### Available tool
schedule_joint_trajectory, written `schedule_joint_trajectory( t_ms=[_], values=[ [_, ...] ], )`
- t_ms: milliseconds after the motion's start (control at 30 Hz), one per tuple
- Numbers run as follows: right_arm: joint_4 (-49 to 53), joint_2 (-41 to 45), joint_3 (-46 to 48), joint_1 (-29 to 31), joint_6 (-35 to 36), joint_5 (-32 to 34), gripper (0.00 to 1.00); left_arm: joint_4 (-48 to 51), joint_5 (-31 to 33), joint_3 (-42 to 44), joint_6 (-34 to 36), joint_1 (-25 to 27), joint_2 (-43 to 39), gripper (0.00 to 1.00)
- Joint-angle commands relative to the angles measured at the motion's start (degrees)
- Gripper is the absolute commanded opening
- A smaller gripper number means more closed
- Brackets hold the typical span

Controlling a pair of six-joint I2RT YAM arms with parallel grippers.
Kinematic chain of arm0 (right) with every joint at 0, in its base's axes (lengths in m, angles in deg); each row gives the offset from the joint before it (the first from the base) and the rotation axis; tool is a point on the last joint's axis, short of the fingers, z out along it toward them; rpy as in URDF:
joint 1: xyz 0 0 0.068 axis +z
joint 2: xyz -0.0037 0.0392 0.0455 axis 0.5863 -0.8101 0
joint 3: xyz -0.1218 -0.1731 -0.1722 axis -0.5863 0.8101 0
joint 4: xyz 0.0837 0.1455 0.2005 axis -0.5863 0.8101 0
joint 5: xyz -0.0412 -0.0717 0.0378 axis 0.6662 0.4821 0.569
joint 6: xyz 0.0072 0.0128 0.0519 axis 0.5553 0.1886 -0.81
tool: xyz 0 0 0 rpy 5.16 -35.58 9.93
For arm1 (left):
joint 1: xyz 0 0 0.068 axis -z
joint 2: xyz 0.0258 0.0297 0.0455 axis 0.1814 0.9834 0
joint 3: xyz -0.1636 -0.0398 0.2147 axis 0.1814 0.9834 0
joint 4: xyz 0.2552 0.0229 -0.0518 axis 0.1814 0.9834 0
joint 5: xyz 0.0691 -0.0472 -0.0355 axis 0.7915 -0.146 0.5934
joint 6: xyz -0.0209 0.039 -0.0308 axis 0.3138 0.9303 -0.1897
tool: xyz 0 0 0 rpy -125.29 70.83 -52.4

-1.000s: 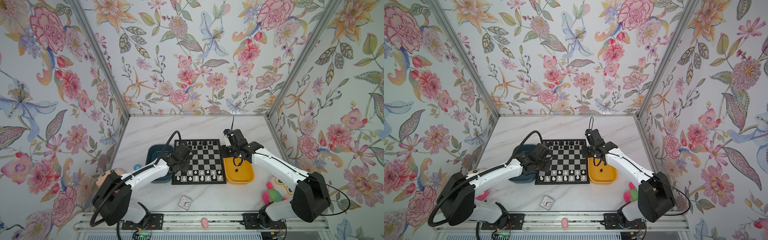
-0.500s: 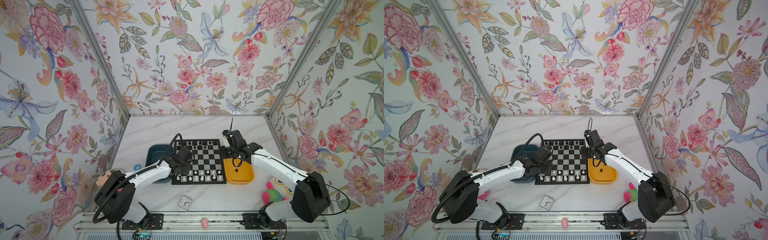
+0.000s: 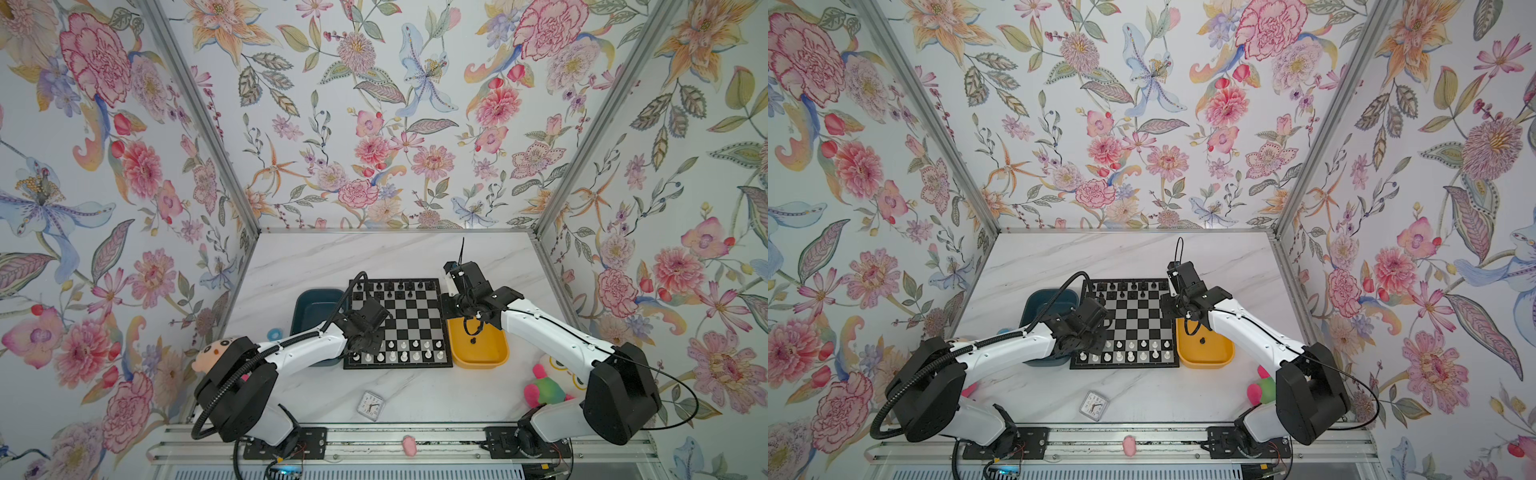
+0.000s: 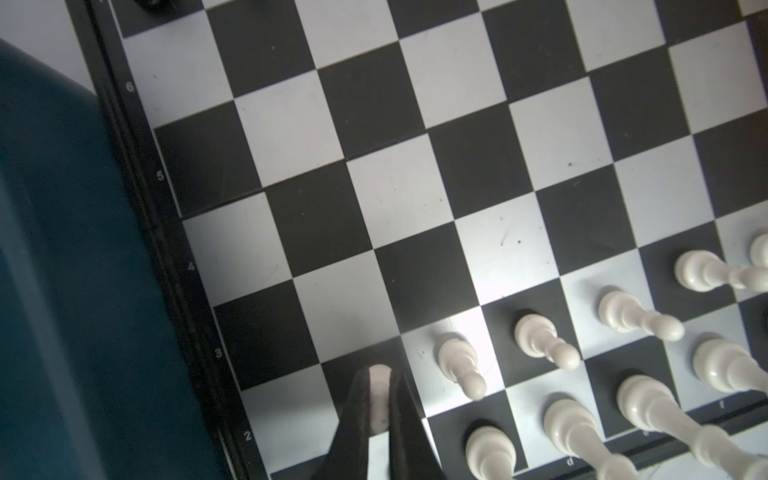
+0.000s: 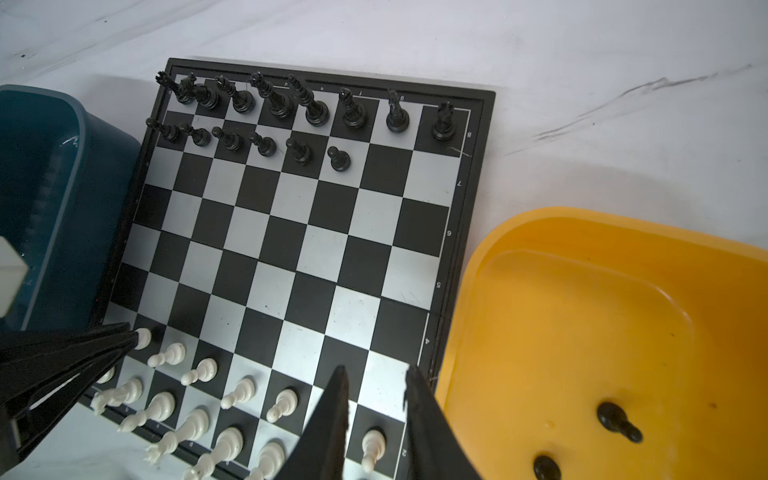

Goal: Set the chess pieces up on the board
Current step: 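Lower the white pawn onto the empty square in the white pawn row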

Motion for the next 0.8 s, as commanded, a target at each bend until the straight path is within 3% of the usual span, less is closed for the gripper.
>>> schedule_joint_trajectory(
  t_ms=[0, 500, 767],
  values=[
    [-0.4, -0.1, 0.74, 0.45, -0.88, 0.55, 0.26, 0.56, 1.24, 0.81, -0.92, 0.79, 0.81, 0.08],
    [-0.57, -0.05, 0.92, 0.89, -0.9, 0.69, 0.26, 0.43, 1.73, 1.71, -1.19, 1.15, 0.95, 0.08],
    [-0.54, 0.06, 0.84, 0.98, -0.92, 0.75, 0.26, 0.36, 1.56, 1.55, -0.88, 1.14, 1.73, 0.18]
  ],
)
